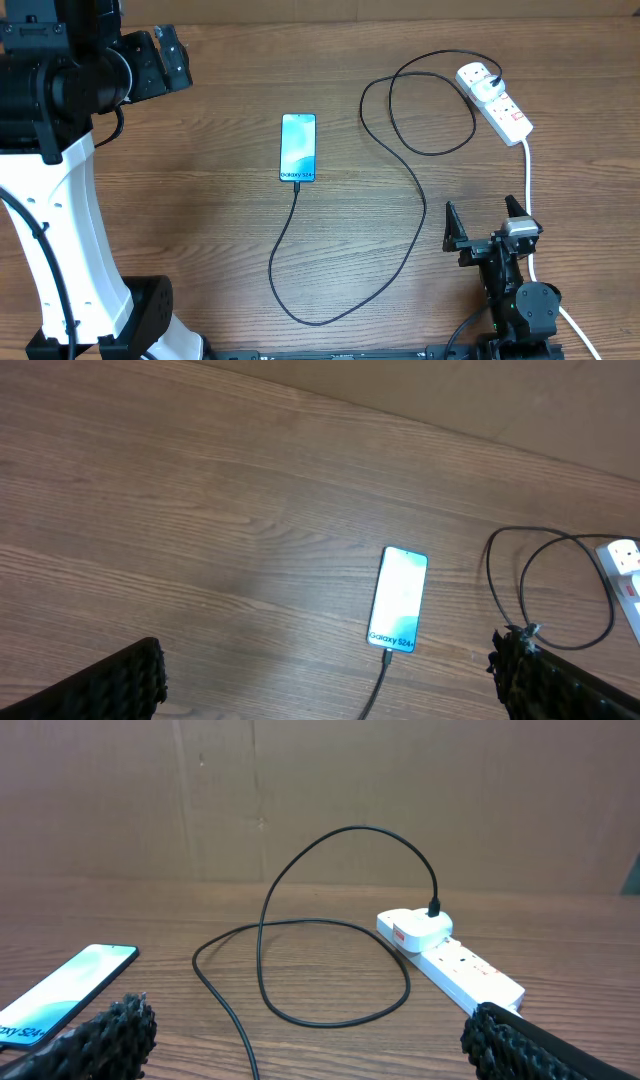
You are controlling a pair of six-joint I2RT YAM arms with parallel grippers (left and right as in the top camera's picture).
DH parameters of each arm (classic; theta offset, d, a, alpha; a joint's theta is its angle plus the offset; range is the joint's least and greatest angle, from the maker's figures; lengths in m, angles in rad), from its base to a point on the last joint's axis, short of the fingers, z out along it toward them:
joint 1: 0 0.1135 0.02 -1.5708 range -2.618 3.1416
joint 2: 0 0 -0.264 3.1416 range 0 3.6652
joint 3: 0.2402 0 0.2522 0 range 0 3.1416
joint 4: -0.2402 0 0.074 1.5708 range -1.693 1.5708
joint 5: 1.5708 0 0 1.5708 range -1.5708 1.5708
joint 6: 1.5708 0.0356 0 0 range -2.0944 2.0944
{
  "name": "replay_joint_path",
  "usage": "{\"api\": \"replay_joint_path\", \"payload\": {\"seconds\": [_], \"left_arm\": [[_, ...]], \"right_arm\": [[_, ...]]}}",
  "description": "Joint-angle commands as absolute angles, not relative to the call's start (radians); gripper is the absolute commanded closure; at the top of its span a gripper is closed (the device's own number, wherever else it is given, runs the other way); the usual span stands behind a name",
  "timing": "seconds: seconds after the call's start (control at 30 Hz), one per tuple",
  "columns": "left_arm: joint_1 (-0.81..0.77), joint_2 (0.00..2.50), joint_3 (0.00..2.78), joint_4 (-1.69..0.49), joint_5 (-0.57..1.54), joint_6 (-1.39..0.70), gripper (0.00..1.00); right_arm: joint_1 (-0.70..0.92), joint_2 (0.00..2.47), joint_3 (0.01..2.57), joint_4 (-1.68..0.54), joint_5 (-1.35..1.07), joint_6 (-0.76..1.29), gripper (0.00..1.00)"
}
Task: Plug charger to phone and switch on socket
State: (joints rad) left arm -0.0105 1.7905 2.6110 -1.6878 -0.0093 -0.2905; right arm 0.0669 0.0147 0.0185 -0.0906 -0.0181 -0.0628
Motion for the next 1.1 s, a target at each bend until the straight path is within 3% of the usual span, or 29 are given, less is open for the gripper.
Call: {"api": "replay_joint_path", "payload": {"seconds": [0.0,0.83,1.07], "left_arm": [[-0.007,1.780,2.611,-1.689,-0.019,-0.311,0.00],[-0.007,1.737,2.609,-1.689,-0.040,-0.280,0.00],[-0.006,1.583,2.405,-1.644,-0.057,-0.276,0.00]], "right_arm": [[0.072,0.003,0.009,-0.084,-0.009,-0.057,0.00],[0.072,0.003,0.009,-0.084,-0.009,-0.057,0.00],[0.072,0.003,0.009,-0.084,-0.009,-0.057,0.00]]}}
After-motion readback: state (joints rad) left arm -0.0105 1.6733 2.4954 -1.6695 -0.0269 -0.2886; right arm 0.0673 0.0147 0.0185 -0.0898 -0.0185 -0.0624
